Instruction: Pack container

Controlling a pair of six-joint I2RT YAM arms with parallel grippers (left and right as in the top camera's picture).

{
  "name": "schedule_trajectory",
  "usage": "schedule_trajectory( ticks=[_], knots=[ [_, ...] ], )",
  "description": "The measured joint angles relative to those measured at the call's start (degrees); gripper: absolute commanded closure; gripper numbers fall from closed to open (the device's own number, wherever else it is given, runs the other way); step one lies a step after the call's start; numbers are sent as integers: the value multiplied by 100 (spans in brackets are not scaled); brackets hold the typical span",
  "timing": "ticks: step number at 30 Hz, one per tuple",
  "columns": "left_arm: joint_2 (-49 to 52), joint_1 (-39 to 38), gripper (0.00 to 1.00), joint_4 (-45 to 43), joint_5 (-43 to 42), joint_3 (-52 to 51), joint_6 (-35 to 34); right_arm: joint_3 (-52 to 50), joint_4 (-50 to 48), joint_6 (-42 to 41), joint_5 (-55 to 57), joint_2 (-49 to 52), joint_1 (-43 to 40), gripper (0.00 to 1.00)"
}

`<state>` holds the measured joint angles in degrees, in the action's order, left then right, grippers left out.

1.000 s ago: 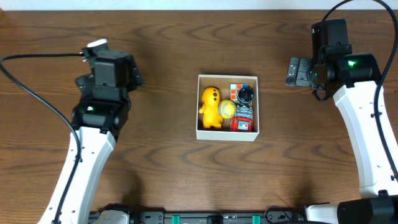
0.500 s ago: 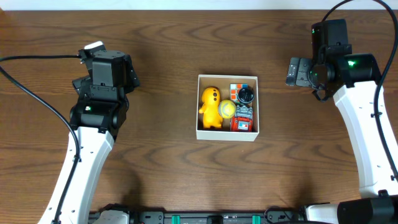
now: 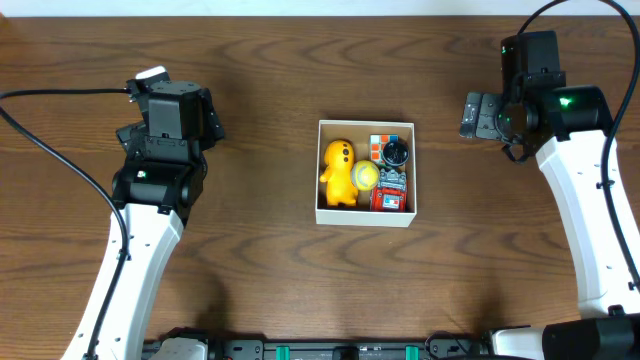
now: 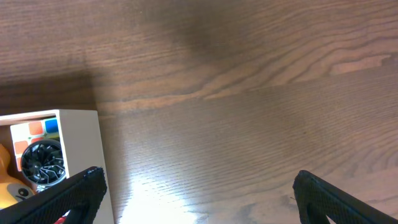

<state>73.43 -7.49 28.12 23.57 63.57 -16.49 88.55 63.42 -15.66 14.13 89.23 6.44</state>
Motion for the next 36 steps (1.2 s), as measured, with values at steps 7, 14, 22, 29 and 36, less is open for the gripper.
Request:
schedule_trajectory(
  ticks=[7,14,22,29,36],
  knots=[
    [2,0,2,0,0,0,0,0,0,0,-2,0,0,1],
    [0,0,2,0,0,0,0,-2,-7,0,-4,-348,42,1],
    [0,0,2,-2,0,0,0,0,-72,-2,-31,-2367,304,1],
    [2,0,2,0,2,0,0,11,-68,-4,-411,-4494,350,1],
    [0,-2,2,2,0,0,0,-470,-4,-4,-726,-6437,284,1]
  ],
)
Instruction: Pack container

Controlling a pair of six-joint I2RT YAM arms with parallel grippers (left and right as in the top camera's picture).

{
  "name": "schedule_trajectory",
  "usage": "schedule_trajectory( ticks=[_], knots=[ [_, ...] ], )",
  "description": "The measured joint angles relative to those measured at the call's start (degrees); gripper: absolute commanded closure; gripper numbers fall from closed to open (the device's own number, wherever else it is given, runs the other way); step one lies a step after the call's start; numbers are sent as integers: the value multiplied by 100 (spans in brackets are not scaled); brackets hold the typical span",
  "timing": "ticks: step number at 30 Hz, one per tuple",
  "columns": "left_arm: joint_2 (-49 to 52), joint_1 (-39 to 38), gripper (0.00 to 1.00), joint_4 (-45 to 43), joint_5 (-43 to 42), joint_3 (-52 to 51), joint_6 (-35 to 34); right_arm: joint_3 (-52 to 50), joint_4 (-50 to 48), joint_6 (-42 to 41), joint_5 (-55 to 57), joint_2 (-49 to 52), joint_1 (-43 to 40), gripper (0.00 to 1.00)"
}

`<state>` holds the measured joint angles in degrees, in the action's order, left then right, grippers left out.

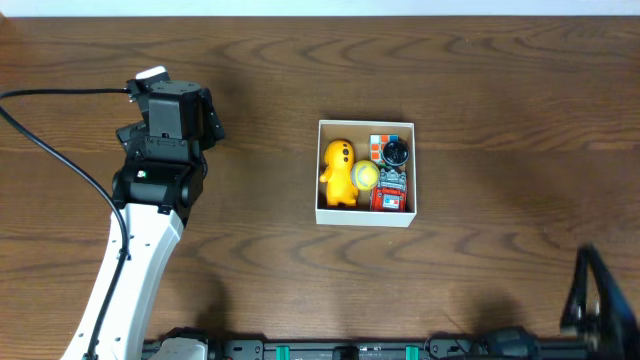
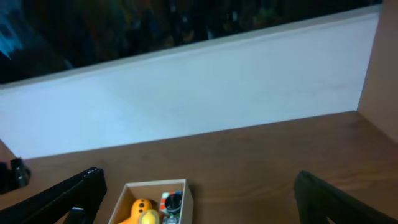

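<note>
The cream box [image 1: 365, 220] sits mid-table and holds a yellow duck toy [image 1: 338, 168], a yellow ball [image 1: 366, 176], a colour cube [image 1: 377, 148], a black round piece [image 1: 397, 152] and a red pack [image 1: 390, 192]. My right arm [image 1: 598, 300] shows only as a dark part at the overhead's bottom right corner. In the right wrist view my right gripper [image 2: 199, 186] is open and empty, well back from the box [image 2: 187, 191], with the duck [image 2: 140, 208] visible inside. My left gripper [image 1: 205, 118] rests far left of the box; its jaws do not show.
Brown wooden table [image 1: 480, 100] all round the box. A white wall [image 2: 199, 93] runs along the table's far edge in the right wrist view. The left arm's black cable [image 1: 50, 140] trails over the left side.
My right arm was at the upper right beside the box and is now at the bottom right corner, its camera looking across the table. The gripper stays open. Left arm and box contents are unchanged.
</note>
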<state>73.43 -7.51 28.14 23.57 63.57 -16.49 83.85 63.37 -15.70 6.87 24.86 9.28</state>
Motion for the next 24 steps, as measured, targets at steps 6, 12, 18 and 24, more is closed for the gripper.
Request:
schedule_trajectory(
  ticks=[6,12,18,24],
  knots=[
    [0,2,2,-2,2,0,0,-1464,-111,-2,-48,-1043,-260,1],
    [0,2,2,-2,0,0,0,-3451,-1362,-2,-87,-1392,-570,1],
    [0,2,2,0,2,0,0,-5329,-3222,17,-90,-1526,-730,1],
    [0,2,2,2,0,0,0,-6752,-4404,92,-92,-1974,-807,1]
  ],
)
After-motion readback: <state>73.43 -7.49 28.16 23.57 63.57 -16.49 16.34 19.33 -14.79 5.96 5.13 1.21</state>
